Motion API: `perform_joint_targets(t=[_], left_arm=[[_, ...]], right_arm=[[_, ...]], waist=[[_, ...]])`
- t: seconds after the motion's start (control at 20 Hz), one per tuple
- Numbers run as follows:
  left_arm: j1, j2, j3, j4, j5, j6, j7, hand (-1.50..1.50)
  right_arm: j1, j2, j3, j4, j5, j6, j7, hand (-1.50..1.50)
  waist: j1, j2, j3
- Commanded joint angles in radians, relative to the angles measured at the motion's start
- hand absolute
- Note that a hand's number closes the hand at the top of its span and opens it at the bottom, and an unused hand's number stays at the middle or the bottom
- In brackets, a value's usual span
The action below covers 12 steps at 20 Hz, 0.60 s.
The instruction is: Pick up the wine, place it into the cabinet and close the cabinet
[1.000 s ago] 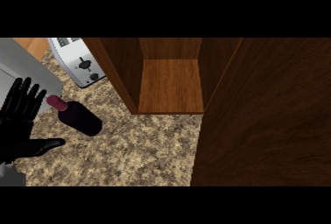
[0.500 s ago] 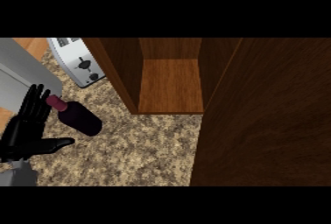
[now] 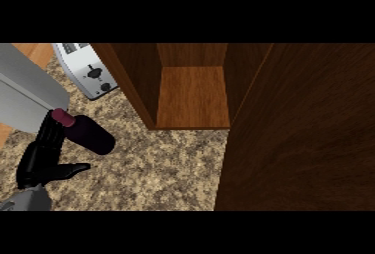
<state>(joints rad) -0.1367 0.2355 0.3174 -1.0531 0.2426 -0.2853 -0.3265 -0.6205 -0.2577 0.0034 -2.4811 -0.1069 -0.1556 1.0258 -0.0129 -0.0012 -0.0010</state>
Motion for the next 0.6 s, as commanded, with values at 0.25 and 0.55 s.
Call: perform_joint_targets(t=[0.25,0.55], left_arm=[[-0.095,0.006,0.007,0.263,-0.04,-0.014,-0.123,-1.5],[-0.148,0.078,0.054,0.503,-0.013,-0.163,-0.231,-1.5]], right_arm=[[-0.052,-0.02,-0.056,-0.092,-0.112,-0.024,0.115,-1.5],[-0.044,-0.01,-0.015,-0.097,-0.081,-0.032,0.12,-1.5]], waist=[[-0.001,-0.001,0.0],[-0.009,0.002,-0.002]])
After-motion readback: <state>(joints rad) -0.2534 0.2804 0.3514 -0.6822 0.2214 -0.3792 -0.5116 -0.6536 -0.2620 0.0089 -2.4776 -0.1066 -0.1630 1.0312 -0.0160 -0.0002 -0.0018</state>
